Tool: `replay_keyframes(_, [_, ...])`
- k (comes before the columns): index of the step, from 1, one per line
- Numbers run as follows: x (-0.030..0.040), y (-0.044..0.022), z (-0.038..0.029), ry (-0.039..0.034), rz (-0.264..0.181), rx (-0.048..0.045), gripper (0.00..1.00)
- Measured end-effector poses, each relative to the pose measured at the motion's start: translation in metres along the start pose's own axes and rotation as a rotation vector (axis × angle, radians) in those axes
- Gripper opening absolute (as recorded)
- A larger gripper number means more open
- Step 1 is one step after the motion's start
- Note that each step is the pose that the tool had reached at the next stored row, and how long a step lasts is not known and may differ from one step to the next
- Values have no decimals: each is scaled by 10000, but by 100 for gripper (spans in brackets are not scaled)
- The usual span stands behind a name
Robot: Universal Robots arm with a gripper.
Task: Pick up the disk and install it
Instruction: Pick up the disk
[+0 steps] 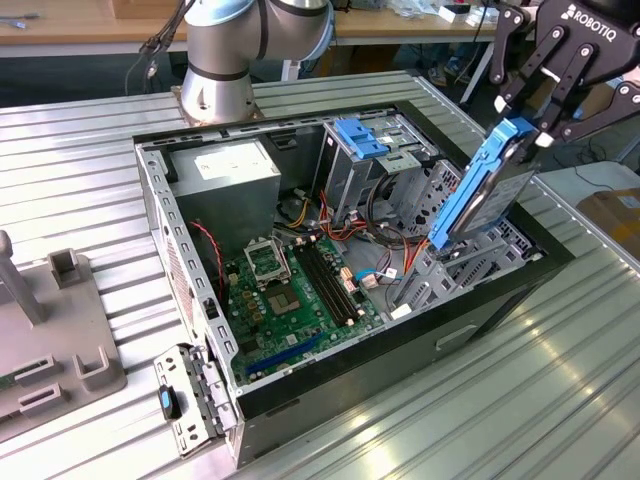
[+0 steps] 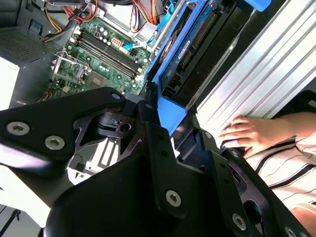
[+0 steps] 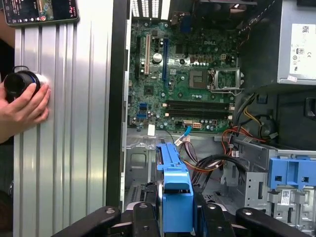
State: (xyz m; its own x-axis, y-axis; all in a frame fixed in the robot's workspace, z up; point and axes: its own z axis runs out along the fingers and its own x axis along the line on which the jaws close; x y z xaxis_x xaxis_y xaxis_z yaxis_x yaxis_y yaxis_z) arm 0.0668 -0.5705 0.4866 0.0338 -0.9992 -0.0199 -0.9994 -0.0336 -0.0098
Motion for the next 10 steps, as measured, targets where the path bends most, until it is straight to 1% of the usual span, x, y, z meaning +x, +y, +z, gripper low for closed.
replay_keyframes(2, [1,-66,14,3,-1,-1,37])
replay_keyframes(3, [2,-77,21,3,0,-1,37])
replay_keyframes(4, [3,-77,40,1,2,-1,37])
replay_keyframes(6, [6,-77,57,2,27,0,37])
replay_keyframes(10, [6,-78,58,4,43,0,37])
